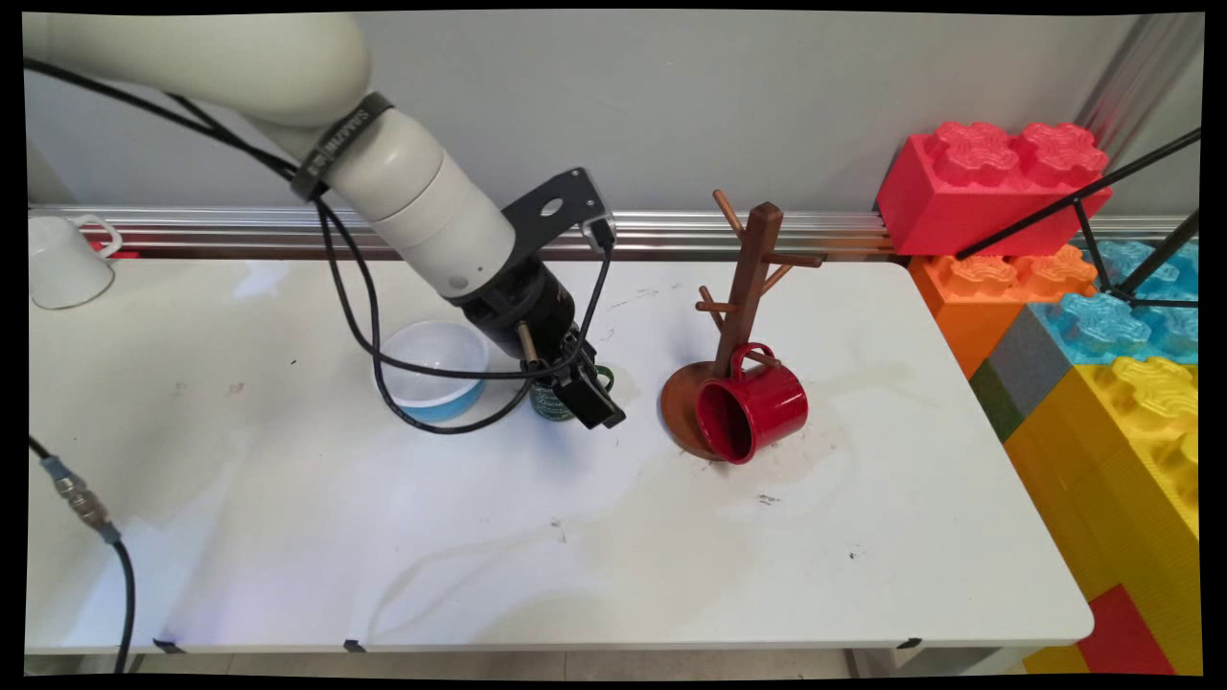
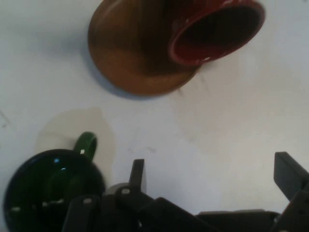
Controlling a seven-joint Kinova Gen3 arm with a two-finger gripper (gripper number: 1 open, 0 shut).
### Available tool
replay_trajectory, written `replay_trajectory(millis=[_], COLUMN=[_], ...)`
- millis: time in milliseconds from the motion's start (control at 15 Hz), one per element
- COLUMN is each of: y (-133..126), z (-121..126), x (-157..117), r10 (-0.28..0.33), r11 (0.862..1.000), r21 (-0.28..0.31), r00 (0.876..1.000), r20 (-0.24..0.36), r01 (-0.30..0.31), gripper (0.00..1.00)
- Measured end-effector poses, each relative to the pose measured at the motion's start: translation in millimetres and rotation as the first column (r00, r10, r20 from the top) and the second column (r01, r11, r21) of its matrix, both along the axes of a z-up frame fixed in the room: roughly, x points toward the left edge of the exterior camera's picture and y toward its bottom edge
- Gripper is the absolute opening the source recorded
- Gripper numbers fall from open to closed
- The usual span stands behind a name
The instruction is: Pick up the red mug from the rack
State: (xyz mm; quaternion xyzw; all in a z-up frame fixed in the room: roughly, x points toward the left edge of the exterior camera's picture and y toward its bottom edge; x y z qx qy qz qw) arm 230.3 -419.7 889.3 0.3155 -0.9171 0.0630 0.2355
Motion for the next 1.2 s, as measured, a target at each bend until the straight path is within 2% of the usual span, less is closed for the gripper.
replay_trajectory(millis=[267,400,667,867,1200], y=[13.4,20.1,29.2,33.0,36.5], z=[-5.2,-9.9,-21.2,-32.2,-52.9], x=[2.4,1.8,-2.7,-6.1,-10.3], r10=[0.055,0.081,0.134,0.197,0.283], r11=[0.998,0.997,0.991,0.977,0.950], r21=[0.005,0.010,0.007,-0.013,-0.012], r00=[0.995,0.988,0.965,0.930,0.880], r20=[-0.086,-0.133,-0.227,-0.310,-0.381], r01=[-0.055,-0.080,-0.136,-0.211,-0.311], gripper=[1.00,1.00,1.00,1.00,1.00])
